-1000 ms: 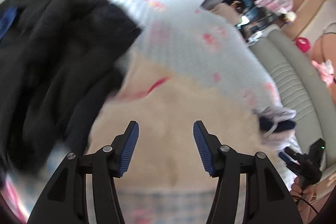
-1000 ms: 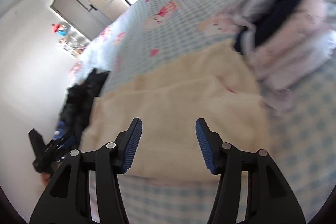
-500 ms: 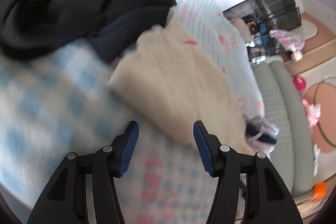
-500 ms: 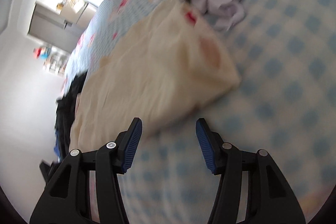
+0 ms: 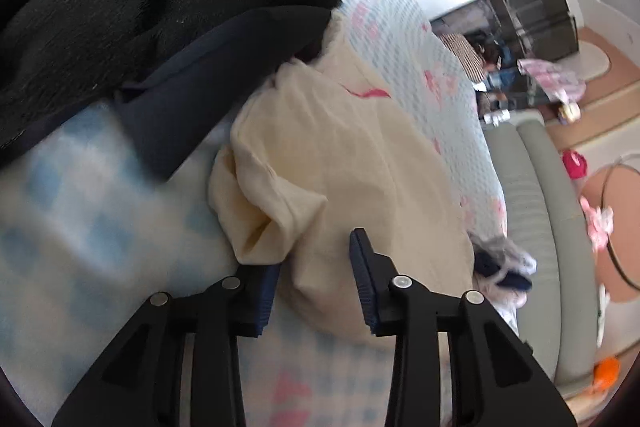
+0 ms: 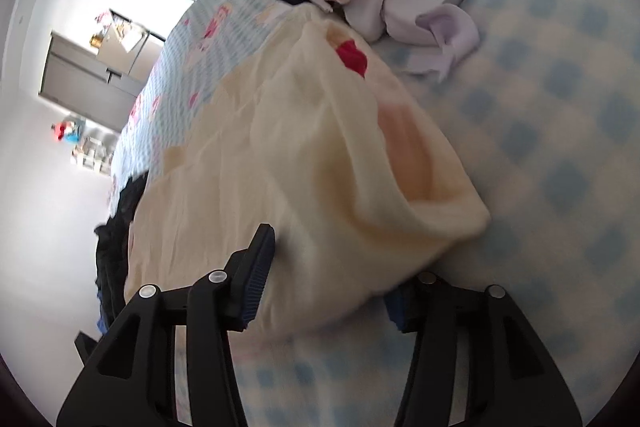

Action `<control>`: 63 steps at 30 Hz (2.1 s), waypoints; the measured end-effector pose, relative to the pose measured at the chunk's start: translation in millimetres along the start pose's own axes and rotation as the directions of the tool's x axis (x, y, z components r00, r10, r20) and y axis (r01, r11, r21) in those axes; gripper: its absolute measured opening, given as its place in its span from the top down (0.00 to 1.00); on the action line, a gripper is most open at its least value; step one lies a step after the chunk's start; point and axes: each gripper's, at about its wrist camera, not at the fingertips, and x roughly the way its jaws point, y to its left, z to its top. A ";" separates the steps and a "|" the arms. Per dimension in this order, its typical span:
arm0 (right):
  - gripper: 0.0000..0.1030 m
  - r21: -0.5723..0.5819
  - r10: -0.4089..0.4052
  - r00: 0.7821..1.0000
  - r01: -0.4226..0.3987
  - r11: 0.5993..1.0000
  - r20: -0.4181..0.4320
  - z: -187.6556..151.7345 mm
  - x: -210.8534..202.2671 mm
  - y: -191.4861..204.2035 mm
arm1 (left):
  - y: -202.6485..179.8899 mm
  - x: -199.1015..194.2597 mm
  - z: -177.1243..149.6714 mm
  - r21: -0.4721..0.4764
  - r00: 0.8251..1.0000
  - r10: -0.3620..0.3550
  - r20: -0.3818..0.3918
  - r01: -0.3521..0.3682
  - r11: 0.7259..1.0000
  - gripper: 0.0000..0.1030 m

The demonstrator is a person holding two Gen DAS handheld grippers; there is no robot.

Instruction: Fold clothes

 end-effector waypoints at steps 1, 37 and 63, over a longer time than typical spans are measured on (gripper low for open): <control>0.69 0.001 0.000 1.000 0.000 1.000 0.005 1.8 0.1 0.5 | -1.1 -1.8 0.2 -0.002 1.000 0.007 0.010 -0.007 1.000 0.77; 0.59 -0.188 -0.222 0.973 0.208 0.960 -0.059 0.4 1.2 25.7 | 12.3 -62.6 -5.0 -0.024 0.980 0.188 0.067 -0.187 0.982 0.59; 0.59 -0.177 -0.174 0.985 0.171 0.969 -0.001 13.6 11.8 46.3 | -2.9 0.0 17.2 0.009 0.995 0.077 0.063 -0.078 0.997 0.74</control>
